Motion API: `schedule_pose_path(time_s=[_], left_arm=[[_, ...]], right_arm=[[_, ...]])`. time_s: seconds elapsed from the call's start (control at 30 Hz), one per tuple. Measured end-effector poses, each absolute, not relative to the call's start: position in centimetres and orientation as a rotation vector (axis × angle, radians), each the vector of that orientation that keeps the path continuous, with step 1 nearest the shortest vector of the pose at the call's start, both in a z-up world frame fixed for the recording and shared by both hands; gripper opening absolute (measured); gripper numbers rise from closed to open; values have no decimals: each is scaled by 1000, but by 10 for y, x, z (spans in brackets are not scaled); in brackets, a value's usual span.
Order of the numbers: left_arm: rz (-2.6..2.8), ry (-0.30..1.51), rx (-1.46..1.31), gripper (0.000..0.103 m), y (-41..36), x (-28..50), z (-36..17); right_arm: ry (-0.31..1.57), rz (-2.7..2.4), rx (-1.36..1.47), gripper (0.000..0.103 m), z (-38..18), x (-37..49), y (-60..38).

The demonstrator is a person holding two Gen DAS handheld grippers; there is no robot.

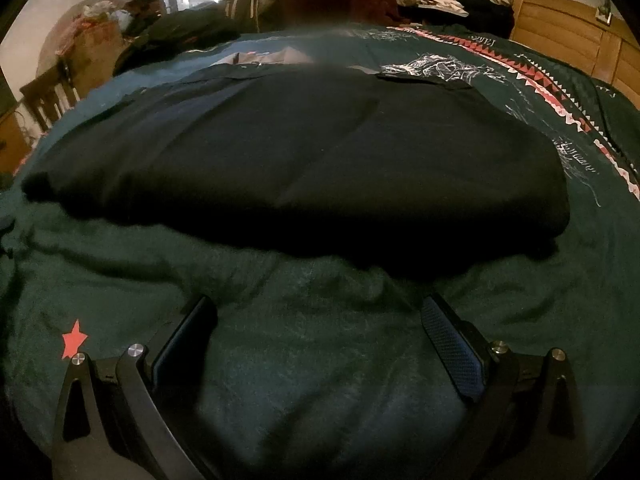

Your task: Fold large clothes

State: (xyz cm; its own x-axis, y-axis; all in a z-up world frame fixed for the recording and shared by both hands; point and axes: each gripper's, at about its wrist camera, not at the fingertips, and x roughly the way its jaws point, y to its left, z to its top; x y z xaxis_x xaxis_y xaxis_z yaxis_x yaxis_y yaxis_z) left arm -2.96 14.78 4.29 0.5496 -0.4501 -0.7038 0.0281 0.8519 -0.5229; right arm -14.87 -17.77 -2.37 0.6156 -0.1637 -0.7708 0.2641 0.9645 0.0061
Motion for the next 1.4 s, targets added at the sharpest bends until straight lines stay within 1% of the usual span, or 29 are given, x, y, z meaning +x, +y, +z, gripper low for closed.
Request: schedule_pose_path(time_s=[0.27, 0.37, 0.47, 0.53, 0.57, 0.6, 0.63, 0.67, 0.7, 0.77, 0.83, 0.9, 1.0, 1.13, 1.2, 1.4], left_arm=[[-256, 959, -622, 78, 153, 5, 29], [-244, 950, -633, 78, 155, 5, 28], [-235, 942, -579, 72, 154, 8, 25], [-222, 935, -535, 51, 154, 12, 25], [-223, 931, -532, 45, 155, 15, 25], [-224, 926, -535, 31, 156, 16, 24], [-225, 919, -537, 18, 158, 18, 24], [-230, 911, -536, 14, 159, 20, 25], [-228, 903, -528, 9, 161, 21, 25], [-227, 891, -518, 9, 162, 23, 26], [-237, 906, -515, 10, 160, 29, 22], [-233, 907, -516, 10, 160, 32, 17], [-222, 893, -456, 10, 154, 30, 19], [-204, 819, -324, 4, 139, 18, 38], [-200, 748, -191, 2, 121, 6, 55], [-266, 607, 120, 2, 63, -18, 72]], right_arm=[[874, -248, 122, 103, -24, -150, -177], [875, -247, 123, 103, -24, -149, -178], [878, -248, 118, 103, -23, -150, -177], [892, -244, 108, 103, -20, -151, -176], [907, -241, 99, 103, -17, -152, -175], [923, -222, 90, 99, -10, -155, -172], [927, -205, 84, 97, -3, -159, -168], [927, -186, 79, 94, 6, -162, -165], [916, -149, 81, 94, 22, -165, -160], [888, -90, 95, 94, 45, -164, -152], [850, -5, 131, 95, 75, -145, -146], [831, 48, 170, 102, 92, -119, -144], [824, 137, 228, 102, 113, -47, -134], [885, 246, 268, 102, 118, 43, -104], [933, 299, 277, 102, 115, 85, -86], [1135, 414, 252, 102, 83, 168, -32]])
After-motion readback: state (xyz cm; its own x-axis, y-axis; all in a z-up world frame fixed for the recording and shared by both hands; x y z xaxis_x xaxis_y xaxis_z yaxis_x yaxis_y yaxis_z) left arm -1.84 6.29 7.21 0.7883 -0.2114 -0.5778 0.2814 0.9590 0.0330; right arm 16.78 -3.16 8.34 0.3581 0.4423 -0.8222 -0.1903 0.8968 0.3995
